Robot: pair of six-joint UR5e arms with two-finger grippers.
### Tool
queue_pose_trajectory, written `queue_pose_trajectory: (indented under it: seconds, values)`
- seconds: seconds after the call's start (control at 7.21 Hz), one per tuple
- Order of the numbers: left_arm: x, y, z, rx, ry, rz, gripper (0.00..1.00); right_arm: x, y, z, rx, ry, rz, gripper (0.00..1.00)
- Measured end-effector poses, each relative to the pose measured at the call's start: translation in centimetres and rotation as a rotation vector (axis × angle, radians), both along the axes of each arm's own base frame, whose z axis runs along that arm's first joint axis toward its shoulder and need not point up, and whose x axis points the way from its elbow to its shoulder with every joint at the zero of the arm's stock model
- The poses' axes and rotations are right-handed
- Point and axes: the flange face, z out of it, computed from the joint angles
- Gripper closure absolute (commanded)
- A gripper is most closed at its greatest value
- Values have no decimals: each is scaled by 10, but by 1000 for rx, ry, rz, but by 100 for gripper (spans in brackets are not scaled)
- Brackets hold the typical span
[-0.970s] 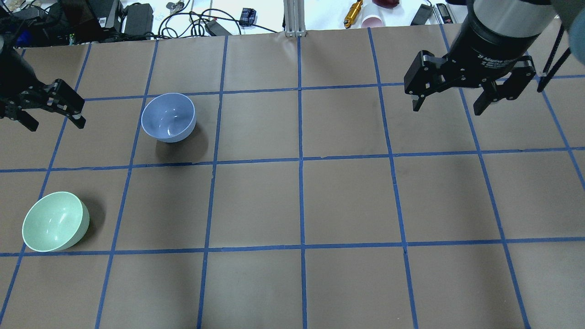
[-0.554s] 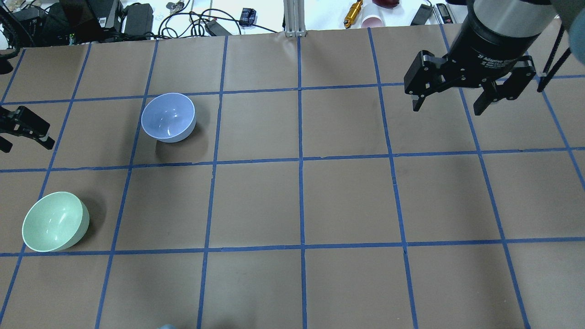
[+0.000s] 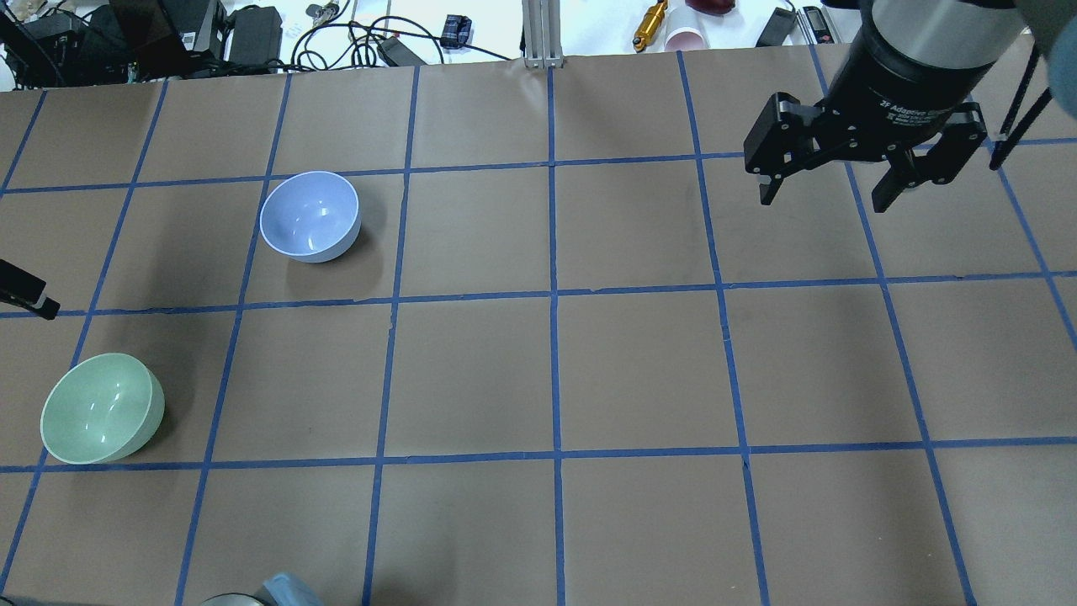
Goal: Stack green bowl on blue bowl
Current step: 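Move the left gripper away from the blue bowl toward the green bowl, then lower the left gripper onto the rim of the pale green bowl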
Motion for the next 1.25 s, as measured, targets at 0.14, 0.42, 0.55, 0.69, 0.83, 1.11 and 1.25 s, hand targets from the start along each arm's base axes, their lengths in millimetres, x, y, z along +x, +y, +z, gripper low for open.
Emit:
queue_pose_trajectory:
  seconds: [0.14, 0.42, 0.55, 0.69, 0.83, 1.11, 1.25]
  values:
    - [14, 9, -27, -19, 17, 0, 0, 0, 0, 0, 1, 0, 0, 0]
    - [36, 30, -71, -35, 32, -19, 0, 0, 0, 0, 1, 0, 0, 0]
    - [42, 40, -86, -30, 46, -25, 0, 0, 0, 0, 0, 0, 0, 0]
    - [43, 49, -100, -25, 57, -28, 0, 0, 0, 0, 0, 0, 0, 0]
    - [43, 54, -111, -28, 56, -32, 0, 0, 0, 0, 0, 0, 0, 0]
    - [46, 61, -123, -30, 60, -43, 0, 0, 0, 0, 0, 0, 0, 0]
    - [50, 67, -129, -27, 69, -47, 0, 0, 0, 0, 0, 0, 0, 0]
